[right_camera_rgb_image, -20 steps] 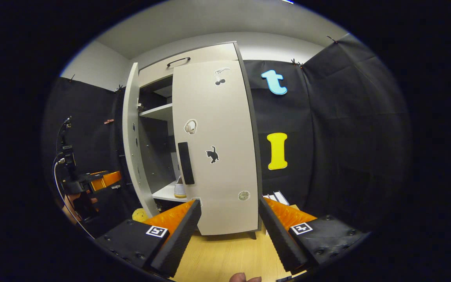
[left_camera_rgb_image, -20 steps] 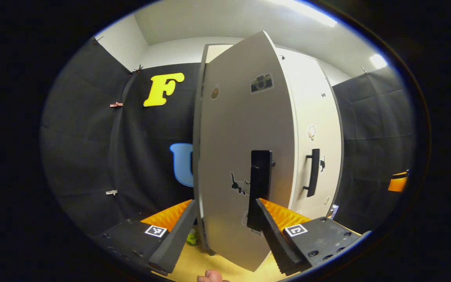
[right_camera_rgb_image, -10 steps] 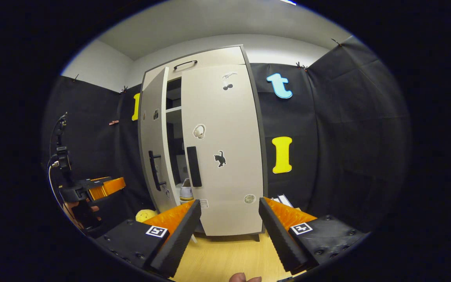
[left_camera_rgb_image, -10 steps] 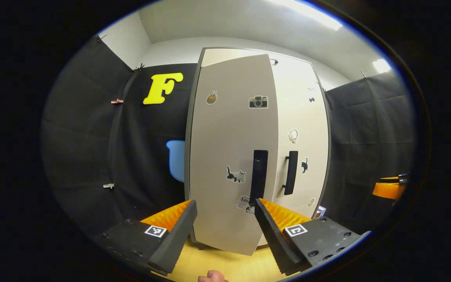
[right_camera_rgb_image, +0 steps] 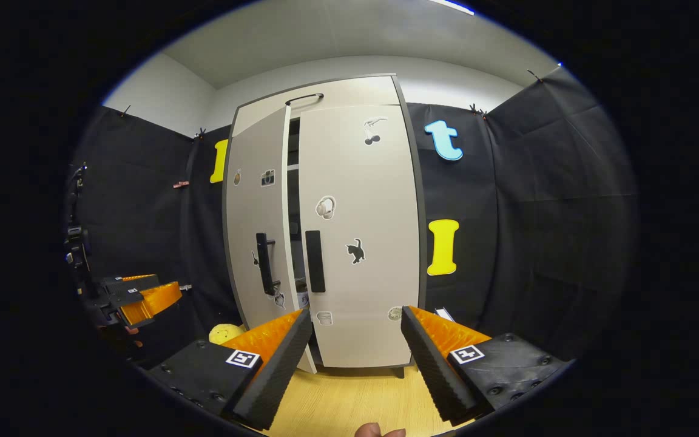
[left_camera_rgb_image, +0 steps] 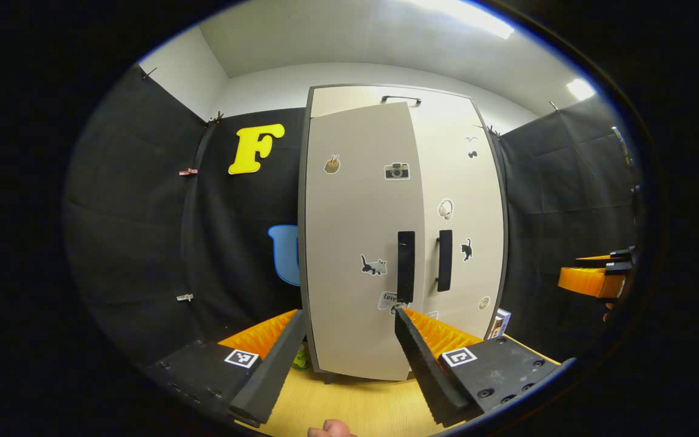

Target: Grab one shoe with the right hand and put it into the shoe cabinet, grab the other shoe with the left hand and put it into the shoe cabinet; then close the right door with the right hand and the left door with the left hand.

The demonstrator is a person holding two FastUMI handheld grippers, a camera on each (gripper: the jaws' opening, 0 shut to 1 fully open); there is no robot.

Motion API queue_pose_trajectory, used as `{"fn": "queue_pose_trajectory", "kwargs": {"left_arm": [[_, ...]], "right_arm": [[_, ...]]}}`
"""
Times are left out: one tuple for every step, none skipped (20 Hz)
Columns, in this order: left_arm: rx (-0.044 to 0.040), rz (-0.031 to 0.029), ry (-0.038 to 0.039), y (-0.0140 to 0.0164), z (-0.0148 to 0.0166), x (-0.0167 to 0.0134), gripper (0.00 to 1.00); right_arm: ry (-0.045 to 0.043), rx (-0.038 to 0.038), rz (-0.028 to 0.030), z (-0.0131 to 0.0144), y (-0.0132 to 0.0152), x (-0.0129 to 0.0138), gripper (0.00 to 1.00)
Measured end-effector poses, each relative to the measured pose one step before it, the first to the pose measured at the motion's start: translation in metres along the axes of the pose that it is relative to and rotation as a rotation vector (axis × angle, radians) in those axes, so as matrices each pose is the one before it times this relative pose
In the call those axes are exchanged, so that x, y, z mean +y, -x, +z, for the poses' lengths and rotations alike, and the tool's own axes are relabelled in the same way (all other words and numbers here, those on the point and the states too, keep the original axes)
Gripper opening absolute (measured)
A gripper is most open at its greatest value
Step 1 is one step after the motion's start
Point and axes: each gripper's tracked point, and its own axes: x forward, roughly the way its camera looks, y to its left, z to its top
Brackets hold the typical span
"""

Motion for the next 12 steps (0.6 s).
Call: {"fn": "queue_pose_trajectory", "kwargs": {"left_arm": [[0.00196, -0.00526, 0.00011, 0.00171, -0.00116, -0.00236, 0.94], [0.00331, -0.00385, -0.00167, 0.00184, -0.00161, -0.00252, 0.94], [0.00158, -0.00284, -0.00408, 0.00114, -0.00067, -0.0009, 0.94], [0.00117, -0.00049, -0.00408, 0.00136, -0.00069, 0.00039, 0.94], [0.00215, -0.00086, -0.00133, 0.00078, -0.00028, 0.0002, 0.94], [0.00333, -0.00135, -0.00026, -0.00005, -0.00164, -0.00007, 0.94], [-0.00001, -0.00071, 0.00147, -0.00032, -0.00008, 0.00022, 0.94], [0.0003, -0.00048, 0.00369, 0.00018, -0.00009, -0.00007, 0.94], [0.00088, -0.0014, 0.00375, -0.00059, -0.00039, -0.00014, 0.94], [-0.00002, 0.00177, 0.00345, -0.00012, -0.00016, 0.00011, 0.94], [-0.00194, 0.0, 0.00108, 0.00035, 0.00066, 0.0015, 0.94], [-0.00167, 0.00263, -0.0023, 0.00012, 0.0006, -0.00076, 0.94]], "right_arm": [[-0.00434, 0.00182, 0.00003, -0.00111, -0.00147, 0.00318, 0.98], [-0.00562, 0.00181, 0.0026, -0.00089, -0.00063, 0.0034, 0.98], [-0.00198, 0.00033, 0.00135, -0.00106, -0.00015, 0.00288, 0.98], [0.00304, 0.00008, 0.00092, -0.00099, -0.0005, 0.00192, 0.98], [0.00508, 0.0007, -0.00059, -0.00066, -0.00021, 0.0016, 0.98], [0.00359, -0.00011, 0.00175, -0.00055, -0.00075, 0.00191, 0.98], [0.00122, 0.00163, 0.00108, -0.00089, -0.00003, 0.00207, 0.98], [-0.00039, 0.0012, 0.00076, -0.0004, -0.00044, 0.00175, 0.98], [-0.00002, -0.00013, 0.00149, -0.00026, -0.00025, 0.00144, 0.98], [0.00131, 0.00015, 0.00068, -0.00058, -0.00055, 0.00056, 0.98], [0.00249, -0.00052, -0.00008, -0.00048, 0.00033, 0.00066, 0.98], [0.00281, 0.00112, -0.00003, -0.00038, 0.00005, 0.00071, 0.98]]}}
